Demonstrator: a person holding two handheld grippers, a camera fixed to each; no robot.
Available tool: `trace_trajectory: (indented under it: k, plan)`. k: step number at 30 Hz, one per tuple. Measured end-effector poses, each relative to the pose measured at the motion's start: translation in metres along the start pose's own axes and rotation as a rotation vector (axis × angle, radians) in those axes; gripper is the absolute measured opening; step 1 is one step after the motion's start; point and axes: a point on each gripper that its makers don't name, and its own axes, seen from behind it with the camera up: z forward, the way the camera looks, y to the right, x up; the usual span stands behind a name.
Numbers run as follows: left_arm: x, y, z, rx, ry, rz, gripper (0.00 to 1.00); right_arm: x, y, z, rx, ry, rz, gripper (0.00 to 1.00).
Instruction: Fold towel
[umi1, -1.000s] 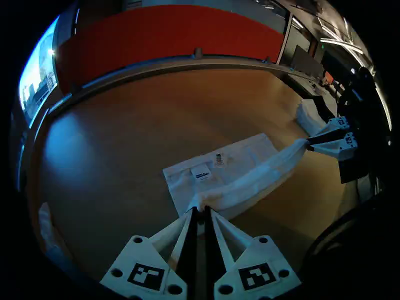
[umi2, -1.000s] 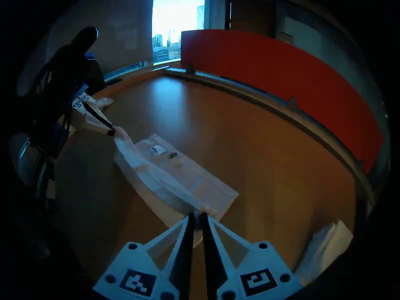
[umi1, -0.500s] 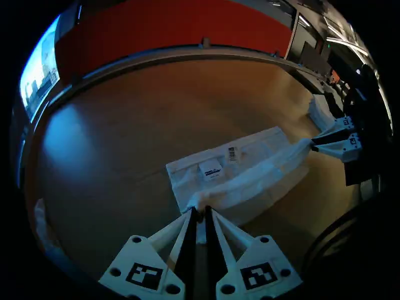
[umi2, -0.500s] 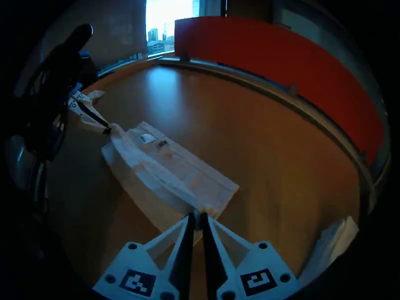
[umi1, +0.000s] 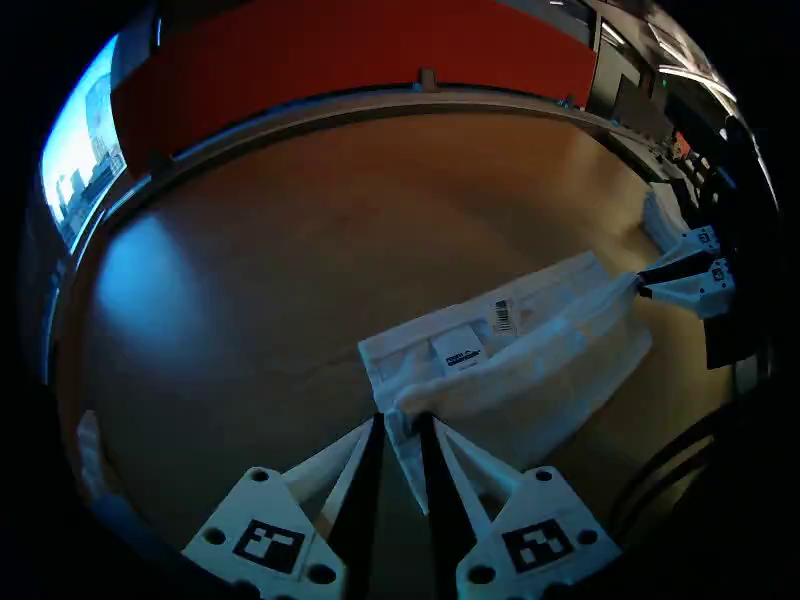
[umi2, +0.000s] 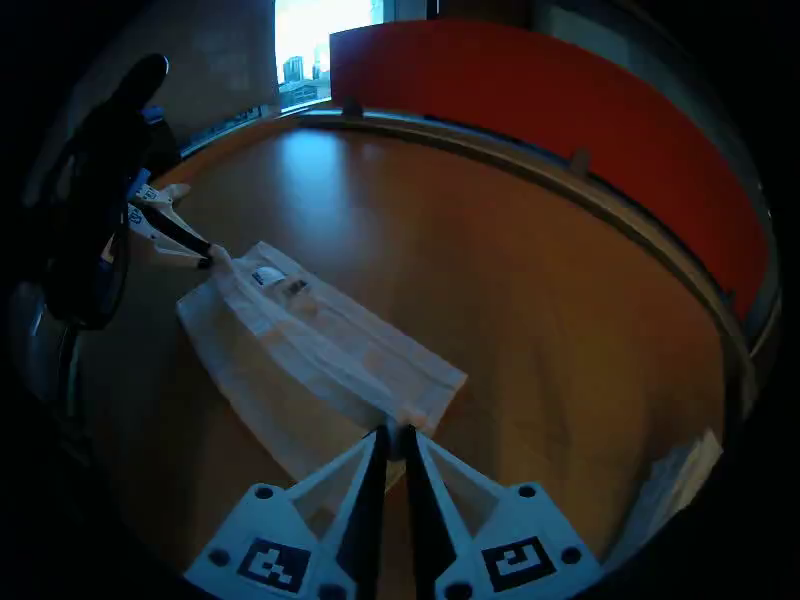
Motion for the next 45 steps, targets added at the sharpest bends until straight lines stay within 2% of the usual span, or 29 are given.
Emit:
trace_trajectory:
  k: [7,13,21,23,25,29,31,33,35,45]
  plan:
    - [0.006,-0.009,0.008,0.024,0.004,-0.002,0.29,0.005,0.006,0.008,-0.012,-0.004,-0.008,0.17]
    - [0.011,-0.016,0.011,0.049,0.012,0.009,0.40,0.007,0.013,0.012,-0.035,-0.012,-0.023,0.24]
    - [0.015,-0.025,0.013,0.081,0.021,0.023,0.48,0.011,0.020,0.015,-0.055,-0.013,-0.030,0.25]
    - [0.017,-0.029,0.012,0.093,0.027,0.022,0.49,0.012,0.022,0.015,-0.060,-0.012,-0.025,0.29]
    - [0.019,-0.031,0.011,0.099,0.033,0.019,0.57,0.014,0.023,0.015,-0.064,-0.009,-0.019,0.34]
    - [0.022,-0.034,0.006,0.097,0.042,0.006,0.83,0.017,0.025,0.012,-0.073,0.005,-0.007,0.62]
    - [0.022,-0.034,0.003,0.096,0.044,-0.002,0.96,0.019,0.025,0.010,-0.077,0.011,-0.001,0.72]
    - [0.021,-0.035,0.001,0.095,0.044,-0.009,0.97,0.019,0.025,0.008,-0.080,0.016,0.006,0.86]
    - [0.019,-0.033,0.000,0.087,0.043,-0.014,0.97,0.020,0.023,0.006,-0.079,0.021,0.019,0.90]
    - [0.009,-0.032,-0.014,0.085,0.048,-0.037,0.97,0.016,0.013,-0.010,-0.087,0.039,0.046,0.90]
